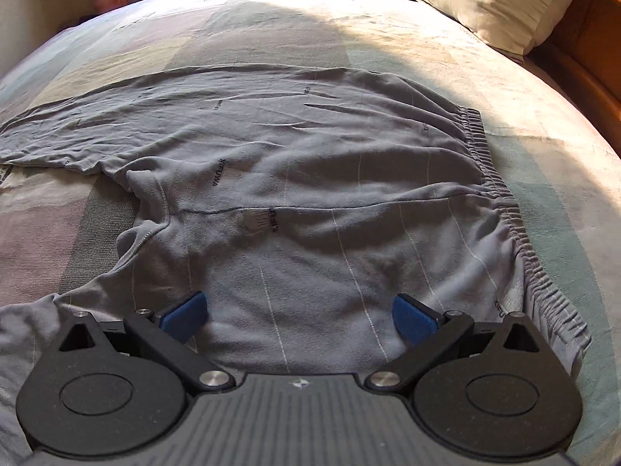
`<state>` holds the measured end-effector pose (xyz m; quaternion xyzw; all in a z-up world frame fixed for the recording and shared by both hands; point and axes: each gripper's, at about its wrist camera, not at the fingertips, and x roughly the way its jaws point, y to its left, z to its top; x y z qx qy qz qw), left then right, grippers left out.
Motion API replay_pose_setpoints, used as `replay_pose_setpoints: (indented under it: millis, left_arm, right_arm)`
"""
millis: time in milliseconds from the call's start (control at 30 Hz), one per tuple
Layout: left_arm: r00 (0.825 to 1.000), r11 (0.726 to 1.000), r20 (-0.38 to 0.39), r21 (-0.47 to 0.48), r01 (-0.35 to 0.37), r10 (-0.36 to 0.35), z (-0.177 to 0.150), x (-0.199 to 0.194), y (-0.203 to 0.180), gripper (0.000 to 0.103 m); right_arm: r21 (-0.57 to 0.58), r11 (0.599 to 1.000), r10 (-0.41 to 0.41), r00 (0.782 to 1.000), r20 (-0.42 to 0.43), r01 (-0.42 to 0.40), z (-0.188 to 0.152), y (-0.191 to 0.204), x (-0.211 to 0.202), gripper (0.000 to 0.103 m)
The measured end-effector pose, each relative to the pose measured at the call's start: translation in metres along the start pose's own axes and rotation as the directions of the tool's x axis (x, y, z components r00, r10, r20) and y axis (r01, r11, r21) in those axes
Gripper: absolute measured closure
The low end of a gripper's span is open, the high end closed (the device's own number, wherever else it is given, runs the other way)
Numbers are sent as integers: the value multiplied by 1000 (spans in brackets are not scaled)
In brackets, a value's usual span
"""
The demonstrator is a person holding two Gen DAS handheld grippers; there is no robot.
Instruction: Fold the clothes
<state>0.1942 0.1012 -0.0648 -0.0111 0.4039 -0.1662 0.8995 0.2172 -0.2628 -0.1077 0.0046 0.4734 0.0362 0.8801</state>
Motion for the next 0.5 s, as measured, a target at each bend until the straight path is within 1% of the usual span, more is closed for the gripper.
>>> replay_pose_setpoints:
  millis: [67, 167, 500]
  left_arm:
    - [1000, 1000, 2, -5, -2, 2, 0, 0, 1, 1]
    - [1000, 1000, 7, -14, 7, -7, 0, -1, 2, 1]
    - [1000, 1000, 1, -16, 7, -7, 0, 1, 3, 1]
  right_arm:
    - [19, 999, 27, 999, 36, -28, -9, 0, -10, 0]
    - [7, 1000, 27, 998, 56, -27, -19, 5, -17, 0]
    - [-24, 998, 55, 995, 89, -53, 1, 50, 3, 0]
